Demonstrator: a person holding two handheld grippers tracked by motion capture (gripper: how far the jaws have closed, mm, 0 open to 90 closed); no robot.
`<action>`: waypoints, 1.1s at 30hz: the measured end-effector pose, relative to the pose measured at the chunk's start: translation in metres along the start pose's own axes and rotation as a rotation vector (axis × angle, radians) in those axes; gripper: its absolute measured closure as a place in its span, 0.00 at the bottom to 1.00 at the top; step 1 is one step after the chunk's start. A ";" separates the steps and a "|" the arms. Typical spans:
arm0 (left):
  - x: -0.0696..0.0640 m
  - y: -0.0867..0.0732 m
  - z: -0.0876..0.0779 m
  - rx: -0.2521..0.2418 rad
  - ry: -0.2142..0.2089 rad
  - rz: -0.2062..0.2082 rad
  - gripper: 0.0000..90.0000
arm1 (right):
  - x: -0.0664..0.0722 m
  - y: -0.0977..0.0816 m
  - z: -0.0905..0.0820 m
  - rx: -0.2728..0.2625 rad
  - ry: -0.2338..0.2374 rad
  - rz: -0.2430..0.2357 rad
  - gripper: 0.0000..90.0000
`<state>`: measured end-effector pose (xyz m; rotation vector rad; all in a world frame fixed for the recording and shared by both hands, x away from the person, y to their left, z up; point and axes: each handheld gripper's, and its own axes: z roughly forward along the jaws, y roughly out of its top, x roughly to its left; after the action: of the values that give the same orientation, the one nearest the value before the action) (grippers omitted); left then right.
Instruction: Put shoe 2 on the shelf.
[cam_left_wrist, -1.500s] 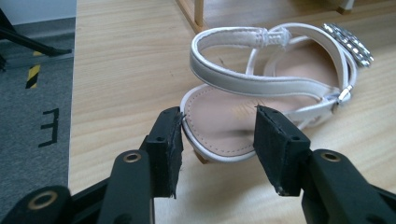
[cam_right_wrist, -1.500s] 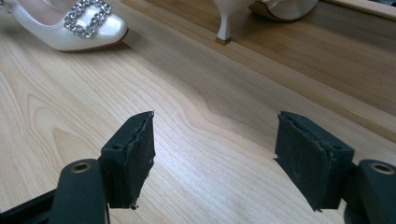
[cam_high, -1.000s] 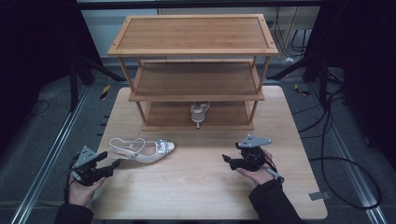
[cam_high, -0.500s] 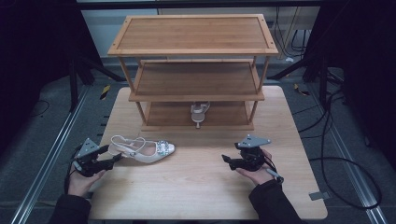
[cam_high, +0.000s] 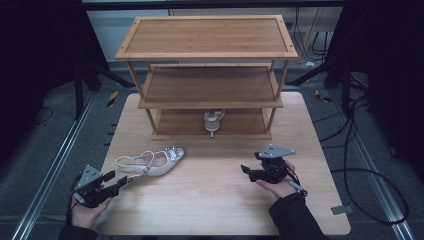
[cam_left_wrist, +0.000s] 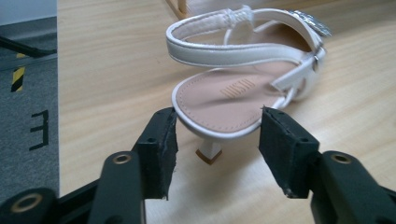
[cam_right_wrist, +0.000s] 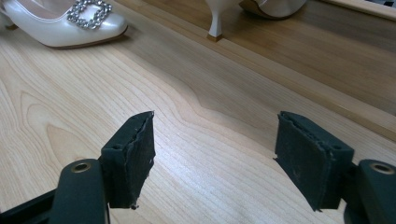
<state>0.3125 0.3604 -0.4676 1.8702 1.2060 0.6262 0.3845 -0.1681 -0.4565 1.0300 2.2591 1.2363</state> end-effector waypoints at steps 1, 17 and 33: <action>-0.003 -0.002 -0.002 -0.003 0.000 -0.003 0.54 | 0.000 0.000 0.000 0.002 -0.002 0.001 0.32; -0.001 0.013 0.019 0.029 -0.068 0.087 0.22 | -0.001 -0.001 0.001 0.007 0.000 -0.001 0.32; -0.003 0.018 0.048 0.109 -0.188 0.173 0.19 | -0.001 -0.002 0.004 0.021 0.000 0.000 0.31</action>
<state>0.3568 0.3360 -0.4790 2.0903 0.9814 0.4714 0.3864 -0.1675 -0.4603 1.0379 2.2762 1.2154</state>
